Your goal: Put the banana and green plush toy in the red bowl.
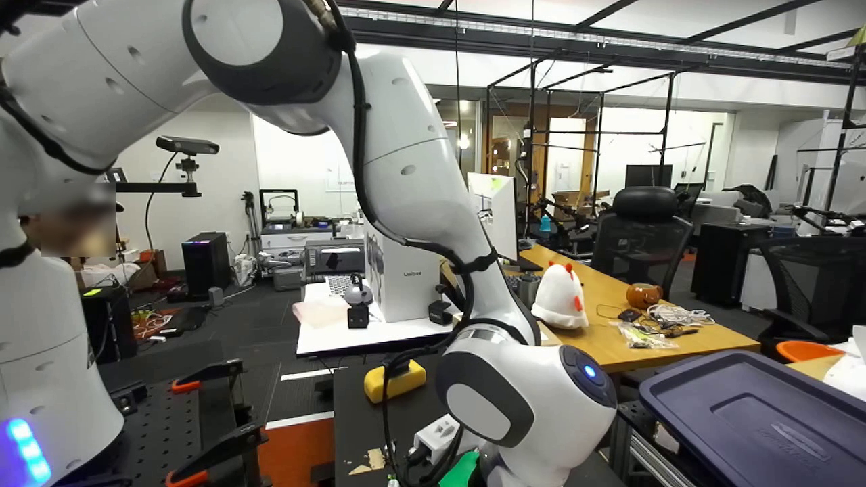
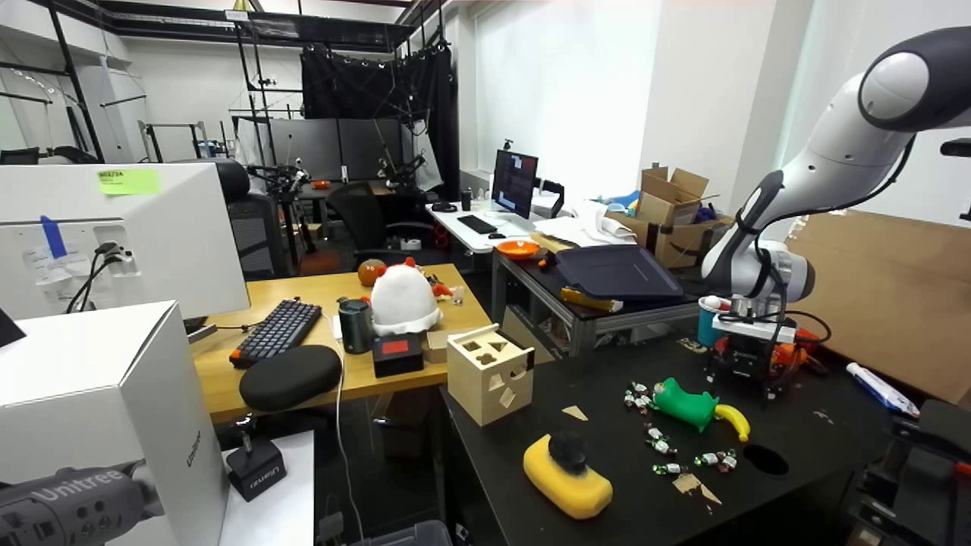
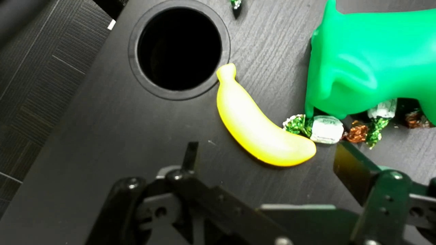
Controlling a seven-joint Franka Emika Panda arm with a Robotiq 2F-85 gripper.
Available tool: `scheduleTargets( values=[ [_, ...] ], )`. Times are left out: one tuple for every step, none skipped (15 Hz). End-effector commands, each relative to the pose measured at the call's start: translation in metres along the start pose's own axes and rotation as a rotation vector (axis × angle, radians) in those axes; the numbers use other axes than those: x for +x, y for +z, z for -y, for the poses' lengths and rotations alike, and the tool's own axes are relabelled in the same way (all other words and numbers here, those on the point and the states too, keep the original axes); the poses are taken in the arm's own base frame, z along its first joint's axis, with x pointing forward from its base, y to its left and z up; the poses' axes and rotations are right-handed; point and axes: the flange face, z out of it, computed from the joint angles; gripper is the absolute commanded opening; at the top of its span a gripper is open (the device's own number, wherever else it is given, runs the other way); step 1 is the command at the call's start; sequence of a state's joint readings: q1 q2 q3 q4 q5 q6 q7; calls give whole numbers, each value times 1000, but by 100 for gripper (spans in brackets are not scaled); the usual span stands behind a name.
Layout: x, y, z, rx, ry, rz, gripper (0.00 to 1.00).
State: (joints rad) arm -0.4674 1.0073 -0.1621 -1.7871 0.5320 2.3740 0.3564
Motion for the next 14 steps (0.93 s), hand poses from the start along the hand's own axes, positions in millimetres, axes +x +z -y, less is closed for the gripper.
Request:
scheduleTargets(
  values=[
    [-4, -20, -9, 19, -56, 54, 100],
    [-5, -21, -11, 12, -79, 64, 100],
    [-5, -22, -13, 6, -102, 80, 100],
    [-6, -22, -14, 1, -118, 96, 100],
    [-8, -22, -14, -5, -139, 119, 100],
    [-10, -20, -15, -16, -158, 130, 100],
    [-12, -18, -16, -24, -179, 149, 100],
    [-14, -16, -16, -37, -200, 157, 100],
    [-16, -13, -16, -48, -222, 171, 100],
    [-18, -9, -16, -64, -247, 176, 100],
    [-19, -6, -16, -74, -268, 181, 100],
    [-20, -4, -16, -85, -281, 183, 100],
    [-21, -1, -15, -95, -295, 180, 100],
    [-22, 2, -13, -104, -299, 165, 100]
  ],
)
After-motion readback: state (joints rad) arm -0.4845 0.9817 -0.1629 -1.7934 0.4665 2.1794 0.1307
